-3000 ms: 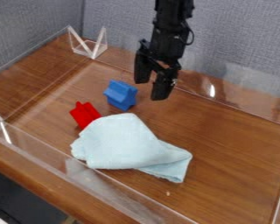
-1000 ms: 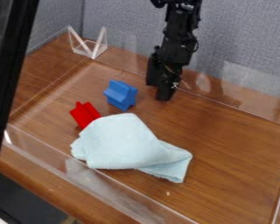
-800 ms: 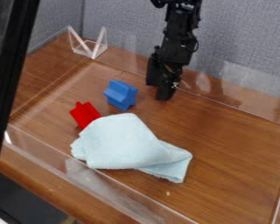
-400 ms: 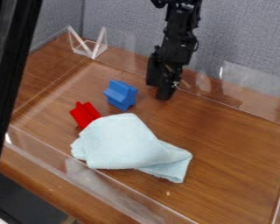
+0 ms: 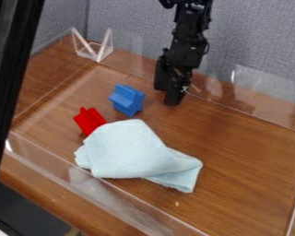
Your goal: Move the blue object to the left of cloth
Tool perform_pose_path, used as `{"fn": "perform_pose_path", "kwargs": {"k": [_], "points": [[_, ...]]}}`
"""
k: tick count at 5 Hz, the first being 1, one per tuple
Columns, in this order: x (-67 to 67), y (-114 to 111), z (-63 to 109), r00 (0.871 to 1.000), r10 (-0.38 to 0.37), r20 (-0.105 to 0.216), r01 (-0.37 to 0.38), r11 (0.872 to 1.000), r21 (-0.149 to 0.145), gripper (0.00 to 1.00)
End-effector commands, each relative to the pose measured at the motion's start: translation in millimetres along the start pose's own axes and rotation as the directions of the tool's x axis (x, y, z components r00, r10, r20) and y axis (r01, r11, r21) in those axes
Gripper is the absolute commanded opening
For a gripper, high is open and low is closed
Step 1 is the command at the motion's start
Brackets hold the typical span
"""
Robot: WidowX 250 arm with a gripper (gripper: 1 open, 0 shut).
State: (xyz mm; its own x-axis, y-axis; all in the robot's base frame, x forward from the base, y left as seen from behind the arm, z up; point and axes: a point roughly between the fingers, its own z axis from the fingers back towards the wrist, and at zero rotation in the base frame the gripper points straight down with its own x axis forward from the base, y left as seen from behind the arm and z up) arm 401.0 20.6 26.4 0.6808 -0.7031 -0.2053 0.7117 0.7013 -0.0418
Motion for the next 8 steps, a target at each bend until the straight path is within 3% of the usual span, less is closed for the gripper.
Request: {"fn": "perform_pose_path", "kwargs": {"k": [1, 8], "points": [[5.7, 7, 9.3, 0.998, -0.038, 0.055, 0.035, 0.998, 0.055, 1.00], [-18.4, 11, -4.2, 0.998, -0.018, 0.057, 0.016, 0.999, 0.036, 1.00]]}}
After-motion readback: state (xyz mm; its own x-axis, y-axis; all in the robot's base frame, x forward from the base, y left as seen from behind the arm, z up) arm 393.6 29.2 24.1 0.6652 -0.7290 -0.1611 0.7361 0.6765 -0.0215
